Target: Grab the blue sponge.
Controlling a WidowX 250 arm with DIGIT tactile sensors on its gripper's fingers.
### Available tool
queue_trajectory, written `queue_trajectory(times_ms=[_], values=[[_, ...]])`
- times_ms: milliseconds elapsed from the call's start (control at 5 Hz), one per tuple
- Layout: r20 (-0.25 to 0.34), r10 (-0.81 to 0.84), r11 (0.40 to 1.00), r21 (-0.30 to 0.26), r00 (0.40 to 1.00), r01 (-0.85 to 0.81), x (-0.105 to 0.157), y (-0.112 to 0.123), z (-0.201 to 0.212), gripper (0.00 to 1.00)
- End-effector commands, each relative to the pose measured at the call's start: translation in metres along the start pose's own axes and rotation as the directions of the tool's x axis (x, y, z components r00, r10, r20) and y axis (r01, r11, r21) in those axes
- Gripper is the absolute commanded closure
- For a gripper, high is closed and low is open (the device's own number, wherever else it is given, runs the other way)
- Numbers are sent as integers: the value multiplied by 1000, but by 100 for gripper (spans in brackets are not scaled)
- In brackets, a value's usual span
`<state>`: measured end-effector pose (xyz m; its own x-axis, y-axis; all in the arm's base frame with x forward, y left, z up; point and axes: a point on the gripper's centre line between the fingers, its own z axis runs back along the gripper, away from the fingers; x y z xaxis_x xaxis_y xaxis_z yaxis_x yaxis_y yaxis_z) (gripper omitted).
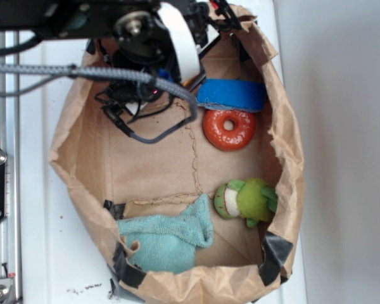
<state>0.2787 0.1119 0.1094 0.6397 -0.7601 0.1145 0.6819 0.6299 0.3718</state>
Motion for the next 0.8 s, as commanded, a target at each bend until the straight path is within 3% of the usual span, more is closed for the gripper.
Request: queue_trajectory(times_ms=[0, 200, 400, 600], values=[[135, 43, 998, 45, 990, -49, 78, 59, -7, 0], [143, 28, 998, 56, 989, -37, 93, 67, -11, 0], [176, 59, 998, 2, 983, -61, 103, 74, -13, 0], [172, 84, 996, -52, 981, -76, 102, 73, -13, 0]])
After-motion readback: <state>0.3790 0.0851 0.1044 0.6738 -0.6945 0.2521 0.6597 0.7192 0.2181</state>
